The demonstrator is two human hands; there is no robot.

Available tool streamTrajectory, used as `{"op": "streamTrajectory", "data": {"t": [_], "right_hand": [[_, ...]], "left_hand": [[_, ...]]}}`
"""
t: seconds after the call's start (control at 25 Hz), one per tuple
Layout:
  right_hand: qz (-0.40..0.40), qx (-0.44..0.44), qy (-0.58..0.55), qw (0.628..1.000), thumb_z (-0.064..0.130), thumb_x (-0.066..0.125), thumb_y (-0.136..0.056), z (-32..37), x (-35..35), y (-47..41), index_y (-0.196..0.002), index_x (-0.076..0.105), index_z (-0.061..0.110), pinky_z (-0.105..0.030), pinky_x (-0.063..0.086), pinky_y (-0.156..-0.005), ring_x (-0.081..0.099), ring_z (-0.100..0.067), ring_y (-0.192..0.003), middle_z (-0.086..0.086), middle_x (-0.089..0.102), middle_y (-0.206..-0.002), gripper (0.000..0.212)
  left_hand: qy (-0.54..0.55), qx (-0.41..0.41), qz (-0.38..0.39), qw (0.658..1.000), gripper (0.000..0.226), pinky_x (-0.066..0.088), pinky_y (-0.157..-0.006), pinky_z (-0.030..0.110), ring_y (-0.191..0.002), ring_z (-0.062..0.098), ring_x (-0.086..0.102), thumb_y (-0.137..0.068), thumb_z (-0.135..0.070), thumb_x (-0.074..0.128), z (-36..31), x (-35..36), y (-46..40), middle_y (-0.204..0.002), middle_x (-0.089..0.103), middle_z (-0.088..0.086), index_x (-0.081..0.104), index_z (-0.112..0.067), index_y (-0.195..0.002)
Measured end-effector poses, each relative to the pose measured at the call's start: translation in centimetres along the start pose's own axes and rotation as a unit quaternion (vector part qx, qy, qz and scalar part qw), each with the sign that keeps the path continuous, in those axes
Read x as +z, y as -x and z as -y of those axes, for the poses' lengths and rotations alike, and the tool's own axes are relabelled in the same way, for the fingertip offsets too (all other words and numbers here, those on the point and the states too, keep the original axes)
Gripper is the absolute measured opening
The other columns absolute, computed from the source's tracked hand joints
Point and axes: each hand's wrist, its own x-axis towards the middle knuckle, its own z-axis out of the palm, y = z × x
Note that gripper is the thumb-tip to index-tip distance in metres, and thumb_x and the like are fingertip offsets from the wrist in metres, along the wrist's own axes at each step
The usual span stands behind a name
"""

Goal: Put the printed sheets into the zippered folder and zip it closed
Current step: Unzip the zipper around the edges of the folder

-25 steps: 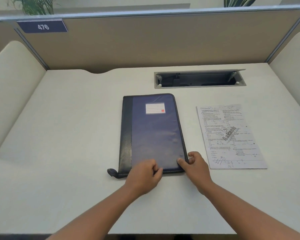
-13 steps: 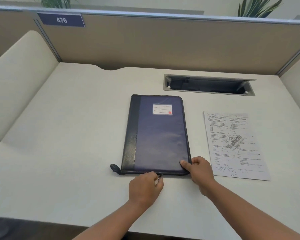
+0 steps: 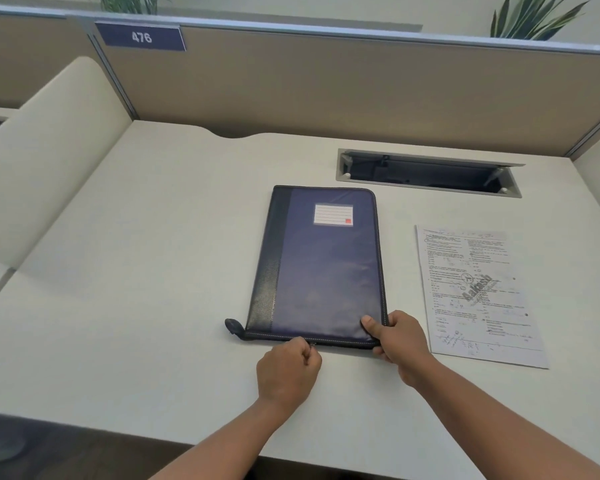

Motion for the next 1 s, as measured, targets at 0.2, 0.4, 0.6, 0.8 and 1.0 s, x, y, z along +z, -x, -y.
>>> {"op": "streamTrajectory", "data": {"t": [0.2, 0.4, 0.6, 0.8, 1.0], "right_hand": [[-0.018, -0.004, 0.012, 1.0, 0.033, 0.081, -0.086, -0.3, 0.4, -0.2, -0.079, 0.044, 0.013, -0.021, 0.047, -0.041, 0.064, -0.028, -0.063, -0.011, 0.064, -0.084, 0.042], [-0.024, -0.001, 0.026, 0.999, 0.034, 0.081, -0.086, -0.5, 0.5, -0.5, -0.081, 0.048, 0.011, -0.031, 0.051, -0.053, 0.068, -0.029, -0.061, -0.013, 0.068, -0.086, 0.041], [-0.028, 0.002, 0.023, 0.999, 0.033, 0.082, -0.085, -0.4, 0.4, -0.7, -0.078, 0.047, 0.013, -0.028, 0.049, -0.048, 0.067, -0.027, -0.058, -0.011, 0.067, -0.082, 0.041], [-0.03, -0.003, 0.024, 0.999, 0.037, 0.083, -0.083, -0.6, 0.4, -0.4, -0.078, 0.049, 0.012, -0.029, 0.05, -0.05, 0.065, -0.023, -0.056, -0.008, 0.067, -0.078, 0.042], [-0.039, -0.005, 0.024, 0.999, 0.04, 0.084, -0.08, -0.8, 0.3, -0.1, -0.077, 0.048, 0.013, -0.043, 0.057, -0.066, 0.062, -0.023, -0.053, -0.006, 0.066, -0.071, 0.045]], "left_hand": [[-0.006, -0.053, -0.026, 0.998, 0.026, 0.039, -0.054, 0.032, -0.061, 0.025, 0.058, -0.085, -0.031, 0.058, 3.4, -2.3, -0.6, -0.059, 0.06, -0.004, 0.052, -0.015, -0.065], [-0.009, -0.106, -0.047, 0.993, 0.023, 0.045, -0.055, 0.03, -0.059, 0.024, 0.059, -0.082, -0.03, 0.057, 7.0, -4.9, -1.2, -0.057, 0.061, -0.004, 0.053, -0.017, -0.063], [-0.045, -0.095, -0.038, 0.994, 0.028, 0.045, -0.054, 0.028, -0.057, 0.019, 0.058, -0.084, -0.033, 0.057, 9.9, -6.7, -1.8, -0.056, 0.06, -0.005, 0.051, -0.016, -0.063], [-0.006, -0.07, -0.04, 0.997, 0.016, 0.043, -0.06, 0.033, -0.073, 0.02, 0.057, -0.078, -0.031, 0.06, 8.8, -7.8, -3.0, -0.078, 0.058, -0.01, 0.044, -0.027, -0.081], [0.001, 0.032, -0.064, 0.997, 0.052, 0.041, -0.094, 0.043, -0.116, 0.026, 0.049, -0.079, -0.032, 0.059, 6.7, -7.6, -5.3, -0.131, 0.055, -0.003, 0.053, -0.021, -0.129]]}}
